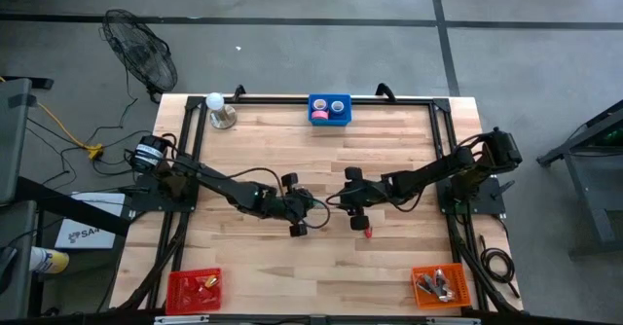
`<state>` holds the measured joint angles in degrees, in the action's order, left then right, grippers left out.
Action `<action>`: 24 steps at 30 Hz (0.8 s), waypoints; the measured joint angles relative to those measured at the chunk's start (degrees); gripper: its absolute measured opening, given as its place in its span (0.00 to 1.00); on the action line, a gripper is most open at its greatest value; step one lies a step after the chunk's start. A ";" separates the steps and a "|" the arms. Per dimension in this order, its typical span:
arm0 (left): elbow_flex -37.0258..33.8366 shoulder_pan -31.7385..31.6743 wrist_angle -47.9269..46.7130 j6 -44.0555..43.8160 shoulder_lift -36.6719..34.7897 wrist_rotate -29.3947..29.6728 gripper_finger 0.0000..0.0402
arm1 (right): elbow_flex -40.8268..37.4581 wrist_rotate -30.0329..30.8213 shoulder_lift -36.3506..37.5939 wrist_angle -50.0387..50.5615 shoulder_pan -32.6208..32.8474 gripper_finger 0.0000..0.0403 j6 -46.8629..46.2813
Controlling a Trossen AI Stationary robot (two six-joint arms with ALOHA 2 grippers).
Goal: Pick and place Stapler, Stapler remover, tape
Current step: Put the green stapler into the red bin
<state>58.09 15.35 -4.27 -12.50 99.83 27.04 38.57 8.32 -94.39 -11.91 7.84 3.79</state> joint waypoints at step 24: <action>16.53 13.86 -58.08 -34.87 0.00 -4.88 0.16 | -0.02 0.49 0.00 7.79 0.04 0.39 -4.01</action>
<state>74.63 29.22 -62.34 -47.37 99.83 22.16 38.54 8.81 -94.39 -4.12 7.88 -0.23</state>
